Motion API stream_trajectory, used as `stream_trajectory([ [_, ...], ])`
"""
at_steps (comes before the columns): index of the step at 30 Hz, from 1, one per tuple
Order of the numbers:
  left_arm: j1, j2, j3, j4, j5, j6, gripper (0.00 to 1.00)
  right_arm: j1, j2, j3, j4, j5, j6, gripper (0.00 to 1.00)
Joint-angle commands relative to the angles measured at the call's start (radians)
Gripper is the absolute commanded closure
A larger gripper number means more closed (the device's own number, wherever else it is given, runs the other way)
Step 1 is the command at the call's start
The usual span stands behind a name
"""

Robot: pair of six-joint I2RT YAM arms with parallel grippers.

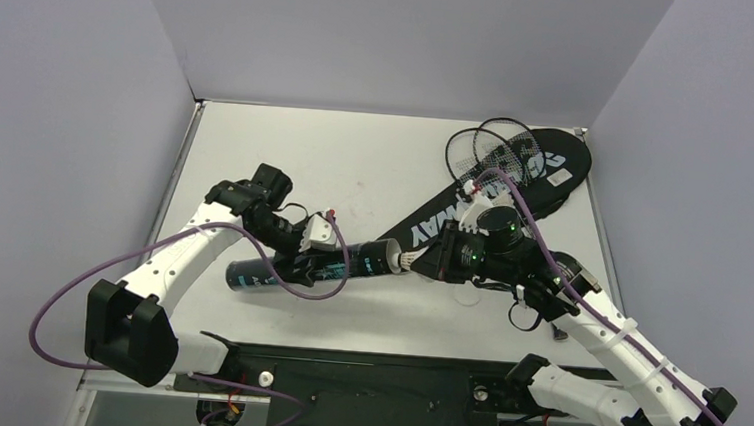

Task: Pack up the badminton gear
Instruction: Place the shuttlecock at the shuttle tube.

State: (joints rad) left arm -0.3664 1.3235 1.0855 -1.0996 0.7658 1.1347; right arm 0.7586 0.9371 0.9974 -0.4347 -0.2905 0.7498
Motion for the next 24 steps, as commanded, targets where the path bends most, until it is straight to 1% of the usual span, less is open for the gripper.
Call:
stream_trajectory([
  [1,-0.015,-0.003,0.047,0.043,0.026,-0.022,0.88,0.047,0.019,0.068,-0.031,0.041,-0.026,0.91],
  [6,-0.033,-0.005,0.042,0.026,0.023,-0.01,0.88,0.085,0.055,0.108,-0.013,0.074,-0.03,0.92],
  [13,-0.037,-0.013,0.028,-0.002,0.017,0.027,0.88,0.097,0.089,0.135,0.003,0.088,-0.044,0.92],
  [21,-0.037,-0.009,0.021,0.005,0.027,0.032,0.88,0.104,0.106,0.129,0.064,0.075,-0.02,0.92],
  [24,-0.037,-0.01,0.018,0.008,0.03,0.032,0.88,0.106,0.1,0.104,0.11,0.059,0.007,0.89],
])
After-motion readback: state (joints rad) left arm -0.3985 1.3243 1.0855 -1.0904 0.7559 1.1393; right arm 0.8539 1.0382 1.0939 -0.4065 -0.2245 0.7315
